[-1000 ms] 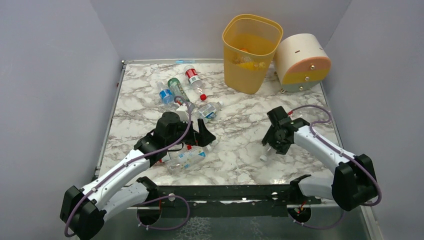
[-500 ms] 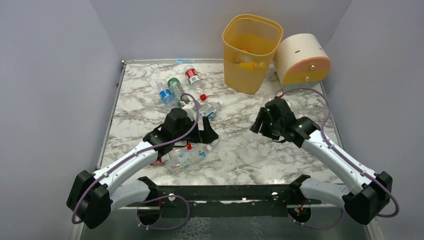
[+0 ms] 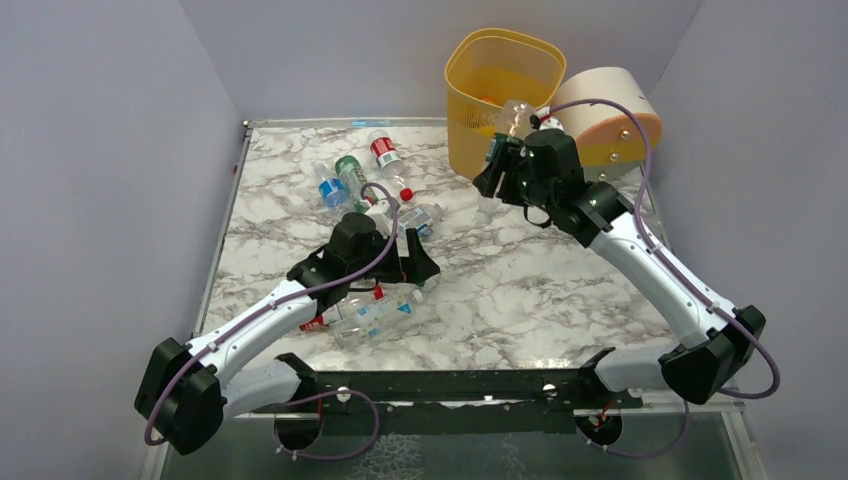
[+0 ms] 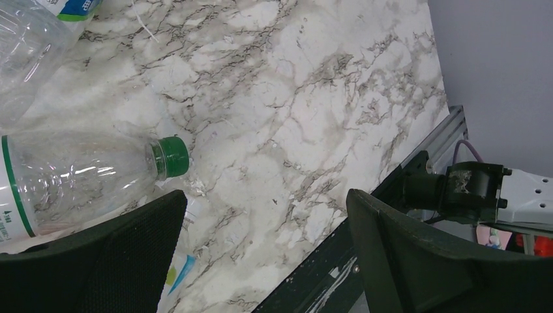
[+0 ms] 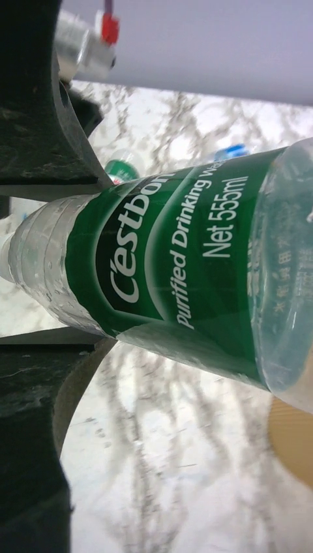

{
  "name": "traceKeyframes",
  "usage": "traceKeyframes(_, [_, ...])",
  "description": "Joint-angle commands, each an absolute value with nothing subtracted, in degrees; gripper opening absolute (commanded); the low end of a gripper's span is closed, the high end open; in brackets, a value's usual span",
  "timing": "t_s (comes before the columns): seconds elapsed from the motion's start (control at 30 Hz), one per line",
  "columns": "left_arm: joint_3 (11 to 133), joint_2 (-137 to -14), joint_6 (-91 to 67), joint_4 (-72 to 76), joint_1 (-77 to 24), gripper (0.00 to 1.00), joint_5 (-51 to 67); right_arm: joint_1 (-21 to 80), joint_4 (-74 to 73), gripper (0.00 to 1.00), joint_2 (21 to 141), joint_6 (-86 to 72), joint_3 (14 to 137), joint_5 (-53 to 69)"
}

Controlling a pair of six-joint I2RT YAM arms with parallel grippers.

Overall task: Put the plastic bottles in the bin
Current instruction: Pick up the plastic bottle at the center of the board, then place the plastic bottle in the trash bin.

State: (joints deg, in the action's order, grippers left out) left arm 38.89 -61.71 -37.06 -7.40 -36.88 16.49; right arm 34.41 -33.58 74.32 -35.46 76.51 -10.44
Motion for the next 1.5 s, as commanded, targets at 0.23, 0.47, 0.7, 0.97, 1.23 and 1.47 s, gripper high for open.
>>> traceKeyframes(0.23, [38.88,-58.29,-38.91,-7.74,-37.35,0.99,16.83,33.31,-25.61,0.61,89.75,-27.73,100.94,-11.90])
traceKeyframes(0.47, [37.68,-57.00,-39.36,-7.80,-37.35,0.99,16.28,26.29,-23.87,0.63,100.08,-27.84,115.75,-5.81])
traceKeyframes(0.7, [36.91,-56.20,-39.81,-7.49,-37.35,0.99,16.19,21.50,-19.96,0.65,107.68,-28.47,125.08,-2.08])
traceKeyframes(0.97, [36.45,-55.53,-39.98,-7.76,-37.35,0.99,16.08,15.07,-13.50,0.67,111.91,-32.25,125.90,3.56])
traceKeyframes(1.23, [37.32,-56.79,-39.66,-7.66,-37.35,0.99,16.04,13.10,-12.16,0.68,117.34,-32.71,130.32,8.15])
traceKeyframes(1.47, [37.62,-57.34,-39.38,-7.85,-37.35,0.99,15.74,13.10,-11.40,0.69,121.75,-34.16,133.15,11.92])
